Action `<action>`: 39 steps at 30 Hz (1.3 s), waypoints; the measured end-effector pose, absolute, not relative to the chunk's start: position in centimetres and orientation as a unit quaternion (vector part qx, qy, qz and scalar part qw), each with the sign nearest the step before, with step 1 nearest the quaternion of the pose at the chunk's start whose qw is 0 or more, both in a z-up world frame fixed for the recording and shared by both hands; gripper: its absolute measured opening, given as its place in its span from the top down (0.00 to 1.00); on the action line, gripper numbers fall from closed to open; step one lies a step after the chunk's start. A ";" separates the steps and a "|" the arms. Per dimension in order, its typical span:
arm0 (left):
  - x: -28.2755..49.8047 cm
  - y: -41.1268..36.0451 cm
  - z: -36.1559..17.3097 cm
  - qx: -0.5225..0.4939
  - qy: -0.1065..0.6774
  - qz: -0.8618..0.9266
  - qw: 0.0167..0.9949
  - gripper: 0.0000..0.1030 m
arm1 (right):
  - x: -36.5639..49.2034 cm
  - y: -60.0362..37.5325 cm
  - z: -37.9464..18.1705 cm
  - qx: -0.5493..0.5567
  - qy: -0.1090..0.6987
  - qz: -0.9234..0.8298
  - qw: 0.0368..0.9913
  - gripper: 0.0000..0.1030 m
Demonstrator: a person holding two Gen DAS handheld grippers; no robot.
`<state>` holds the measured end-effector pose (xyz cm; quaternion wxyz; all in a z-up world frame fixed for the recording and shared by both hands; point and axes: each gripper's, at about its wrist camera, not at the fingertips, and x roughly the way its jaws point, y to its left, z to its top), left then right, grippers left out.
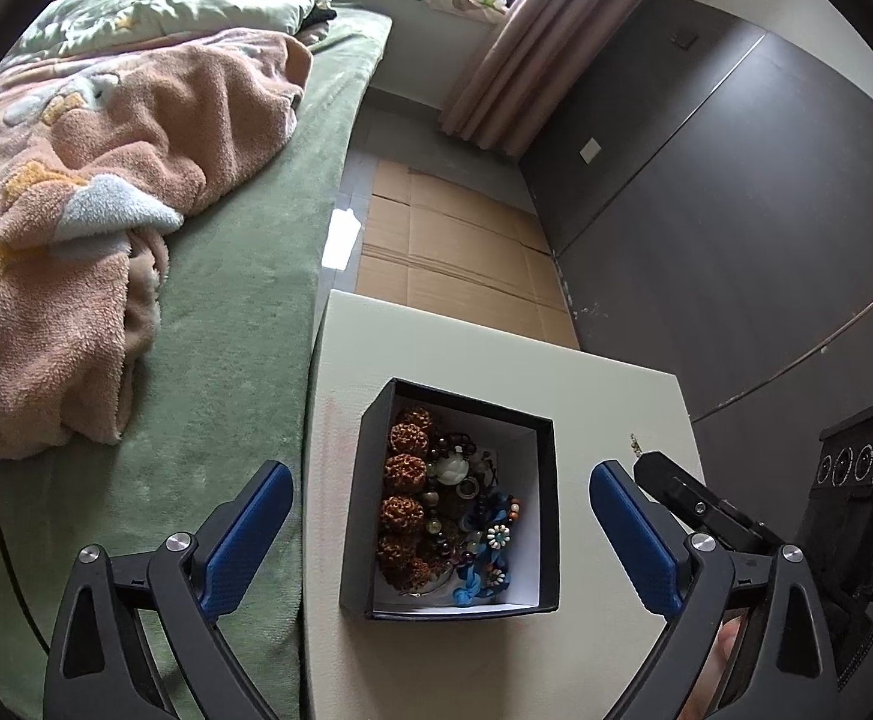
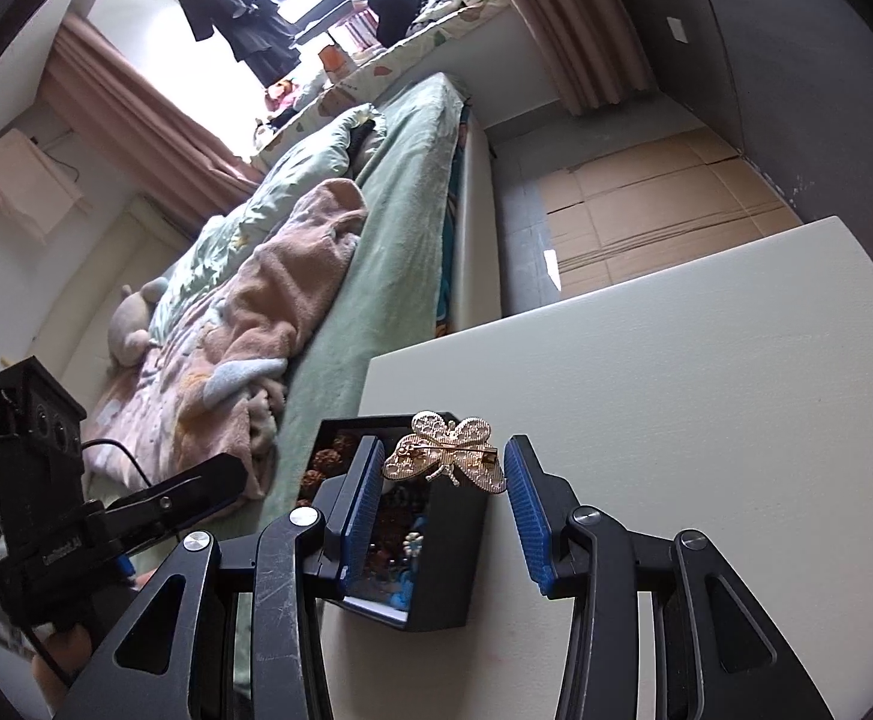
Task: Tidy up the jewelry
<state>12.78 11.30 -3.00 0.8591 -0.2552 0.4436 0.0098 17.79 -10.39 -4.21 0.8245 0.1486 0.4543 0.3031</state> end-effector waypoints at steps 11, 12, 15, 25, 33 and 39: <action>12.9 12.7 -3.0 -0.270 0.435 0.019 0.859 0.00 | 18.0 -6.8 -5.0 0.175 0.446 0.332 0.813 0.58; 12.9 12.7 -3.0 -0.270 0.435 0.020 0.859 0.00 | 18.2 -6.6 -5.1 0.175 0.447 0.333 0.812 0.58; 13.0 12.6 -3.1 -0.267 0.437 0.019 0.858 0.01 | 18.5 -6.4 -5.3 0.166 0.463 0.336 0.803 0.45; 12.5 11.4 -2.9 -0.259 0.433 0.011 0.863 0.00 | 17.8 -10.3 -4.3 0.169 0.457 0.302 0.819 0.16; 11.4 9.1 -2.5 -0.224 0.434 0.003 0.873 0.01 | 16.4 -13.0 -3.4 0.153 0.452 0.276 0.834 0.05; 10.0 7.1 -1.8 -0.191 0.421 -0.004 0.887 0.01 | 14.9 -15.1 -2.7 0.125 0.448 0.260 0.846 0.00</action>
